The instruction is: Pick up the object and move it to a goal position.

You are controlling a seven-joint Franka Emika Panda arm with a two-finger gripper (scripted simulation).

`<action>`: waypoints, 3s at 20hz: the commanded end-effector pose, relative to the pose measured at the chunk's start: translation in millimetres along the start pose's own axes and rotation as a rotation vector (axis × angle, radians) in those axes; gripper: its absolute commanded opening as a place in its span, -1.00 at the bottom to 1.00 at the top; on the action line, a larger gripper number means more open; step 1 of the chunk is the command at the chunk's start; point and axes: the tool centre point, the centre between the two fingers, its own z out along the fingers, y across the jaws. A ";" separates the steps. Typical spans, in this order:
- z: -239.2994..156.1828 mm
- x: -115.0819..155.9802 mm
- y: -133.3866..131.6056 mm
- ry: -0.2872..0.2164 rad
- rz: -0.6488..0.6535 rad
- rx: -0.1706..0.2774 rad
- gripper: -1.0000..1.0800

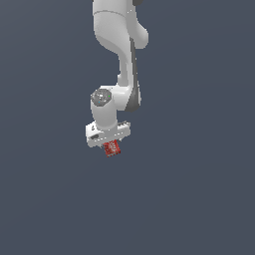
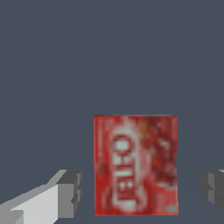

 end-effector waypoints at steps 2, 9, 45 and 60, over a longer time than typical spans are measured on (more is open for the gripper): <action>16.2 -0.9 -0.5 -0.001 -0.001 0.000 0.92; 39.3 -0.7 0.1 0.000 -0.003 0.000 0.92; -116.2 37.5 -29.9 0.000 -0.003 0.000 -1.00; -227.2 69.8 -49.6 0.000 -0.003 0.000 -1.00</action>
